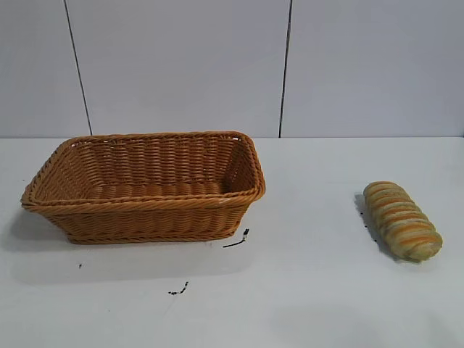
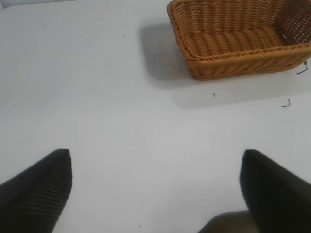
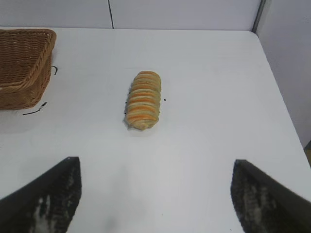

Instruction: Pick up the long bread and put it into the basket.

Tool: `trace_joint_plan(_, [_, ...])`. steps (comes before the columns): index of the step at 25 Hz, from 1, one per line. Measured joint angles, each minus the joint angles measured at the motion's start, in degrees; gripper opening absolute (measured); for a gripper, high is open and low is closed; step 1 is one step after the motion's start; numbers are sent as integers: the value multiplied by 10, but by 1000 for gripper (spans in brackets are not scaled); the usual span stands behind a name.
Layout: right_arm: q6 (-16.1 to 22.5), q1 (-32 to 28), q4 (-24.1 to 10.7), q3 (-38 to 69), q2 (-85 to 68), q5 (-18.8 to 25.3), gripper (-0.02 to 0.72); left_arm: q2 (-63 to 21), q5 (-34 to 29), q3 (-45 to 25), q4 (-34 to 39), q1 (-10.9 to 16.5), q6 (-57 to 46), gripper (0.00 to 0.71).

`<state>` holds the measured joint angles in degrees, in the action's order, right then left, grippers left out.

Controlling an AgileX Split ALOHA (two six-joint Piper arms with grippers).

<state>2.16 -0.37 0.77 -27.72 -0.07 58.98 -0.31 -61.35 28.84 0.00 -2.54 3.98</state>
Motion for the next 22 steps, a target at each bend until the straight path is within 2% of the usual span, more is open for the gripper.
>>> trace_joint_plan(4, [0, 0, 1, -15, 69, 4, 683, 0, 0, 0, 0, 0, 0, 696])
trace_joint_plan(17, [-7, 0, 2, -204, 547, 0, 693, 0, 0, 0, 0, 0, 0, 696])
trace_joint_plan(22, [3, 0, -11, -304, 751, -3, 693, 0, 0, 0, 0, 0, 0, 696])
